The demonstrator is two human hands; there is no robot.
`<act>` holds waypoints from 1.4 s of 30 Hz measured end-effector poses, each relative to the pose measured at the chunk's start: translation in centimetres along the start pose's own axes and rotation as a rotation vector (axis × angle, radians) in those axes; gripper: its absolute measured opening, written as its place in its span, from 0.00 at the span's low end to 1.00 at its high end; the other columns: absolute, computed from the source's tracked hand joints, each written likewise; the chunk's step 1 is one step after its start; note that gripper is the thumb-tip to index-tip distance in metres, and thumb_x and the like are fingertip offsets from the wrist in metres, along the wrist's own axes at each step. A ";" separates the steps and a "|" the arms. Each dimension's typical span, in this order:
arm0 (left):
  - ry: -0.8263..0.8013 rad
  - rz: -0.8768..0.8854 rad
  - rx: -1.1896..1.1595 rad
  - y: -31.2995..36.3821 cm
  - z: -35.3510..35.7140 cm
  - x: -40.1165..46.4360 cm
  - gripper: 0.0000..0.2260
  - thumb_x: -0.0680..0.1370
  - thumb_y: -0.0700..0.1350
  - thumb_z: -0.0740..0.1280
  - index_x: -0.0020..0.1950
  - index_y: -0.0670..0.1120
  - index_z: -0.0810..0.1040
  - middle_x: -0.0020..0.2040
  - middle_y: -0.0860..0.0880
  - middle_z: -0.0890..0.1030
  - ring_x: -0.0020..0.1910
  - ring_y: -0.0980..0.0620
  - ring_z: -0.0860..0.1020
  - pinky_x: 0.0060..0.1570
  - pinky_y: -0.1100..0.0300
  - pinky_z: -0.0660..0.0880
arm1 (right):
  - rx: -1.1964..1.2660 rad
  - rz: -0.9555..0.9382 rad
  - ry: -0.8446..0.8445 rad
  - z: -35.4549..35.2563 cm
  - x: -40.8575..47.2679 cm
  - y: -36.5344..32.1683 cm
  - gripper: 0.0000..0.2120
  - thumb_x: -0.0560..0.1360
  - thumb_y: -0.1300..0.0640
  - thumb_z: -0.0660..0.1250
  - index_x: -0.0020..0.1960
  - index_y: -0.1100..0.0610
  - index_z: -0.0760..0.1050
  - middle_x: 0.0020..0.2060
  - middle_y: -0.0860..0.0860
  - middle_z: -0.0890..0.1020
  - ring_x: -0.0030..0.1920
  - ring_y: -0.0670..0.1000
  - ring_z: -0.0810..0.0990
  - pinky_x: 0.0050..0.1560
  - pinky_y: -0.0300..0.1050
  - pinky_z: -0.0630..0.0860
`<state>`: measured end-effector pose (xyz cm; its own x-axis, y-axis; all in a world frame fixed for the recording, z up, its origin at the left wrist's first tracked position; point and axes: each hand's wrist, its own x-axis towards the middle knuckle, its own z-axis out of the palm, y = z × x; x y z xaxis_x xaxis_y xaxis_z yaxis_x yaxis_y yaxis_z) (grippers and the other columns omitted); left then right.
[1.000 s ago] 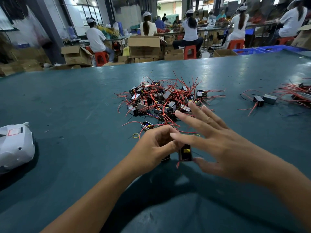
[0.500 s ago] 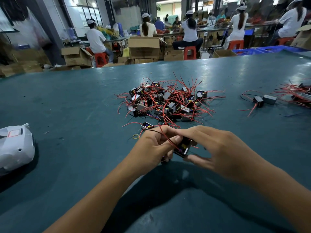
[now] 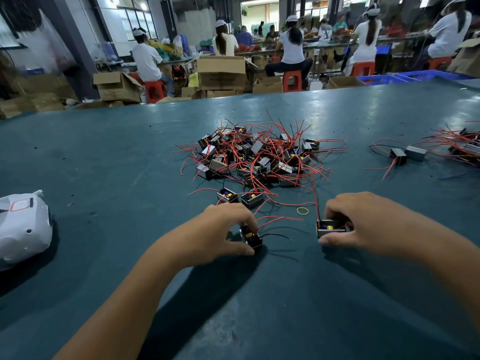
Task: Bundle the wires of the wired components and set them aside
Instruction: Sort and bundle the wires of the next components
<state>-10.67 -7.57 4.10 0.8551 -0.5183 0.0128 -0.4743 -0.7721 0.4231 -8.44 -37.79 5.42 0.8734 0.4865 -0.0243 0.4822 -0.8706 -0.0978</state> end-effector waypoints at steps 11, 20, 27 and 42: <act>0.240 -0.029 -0.065 1.7 2.2 0.9 0.16 0.72 0.54 0.77 0.46 0.51 0.71 0.36 0.56 0.79 0.35 0.56 0.75 0.37 0.65 0.69 | 0.039 -0.003 -0.102 0.6 0.1 0.2 0.20 0.67 0.32 0.71 0.45 0.46 0.70 0.42 0.42 0.76 0.44 0.43 0.75 0.48 0.44 0.75; 0.355 -0.028 -0.237 0.1 0.5 0.5 0.07 0.76 0.37 0.72 0.44 0.50 0.80 0.36 0.61 0.79 0.34 0.61 0.75 0.38 0.71 0.69 | 0.334 -0.013 0.365 -0.6 -0.3 -1.0 0.08 0.73 0.44 0.69 0.40 0.47 0.75 0.34 0.43 0.80 0.38 0.41 0.78 0.42 0.41 0.75; 0.242 -0.037 -0.205 0.1 1.5 0.8 0.05 0.75 0.49 0.76 0.48 0.53 0.83 0.41 0.56 0.82 0.37 0.54 0.76 0.38 0.63 0.73 | 0.312 0.100 0.374 -0.3 -0.2 -0.3 0.10 0.74 0.47 0.69 0.37 0.49 0.75 0.29 0.44 0.79 0.35 0.40 0.76 0.34 0.34 0.69; 0.329 -0.056 -0.148 1.2 2.8 1.1 0.04 0.77 0.43 0.72 0.44 0.51 0.81 0.36 0.57 0.81 0.36 0.59 0.76 0.36 0.70 0.69 | 0.294 0.140 0.152 0.7 0.3 -1.1 0.08 0.74 0.50 0.72 0.38 0.44 0.75 0.34 0.42 0.81 0.38 0.38 0.78 0.38 0.33 0.72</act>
<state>-10.90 -10.13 2.12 0.9121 -0.3115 0.2667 -0.4096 -0.7221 0.5574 -8.75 -36.67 4.84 0.9404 0.3283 0.0889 0.3363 -0.8588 -0.3864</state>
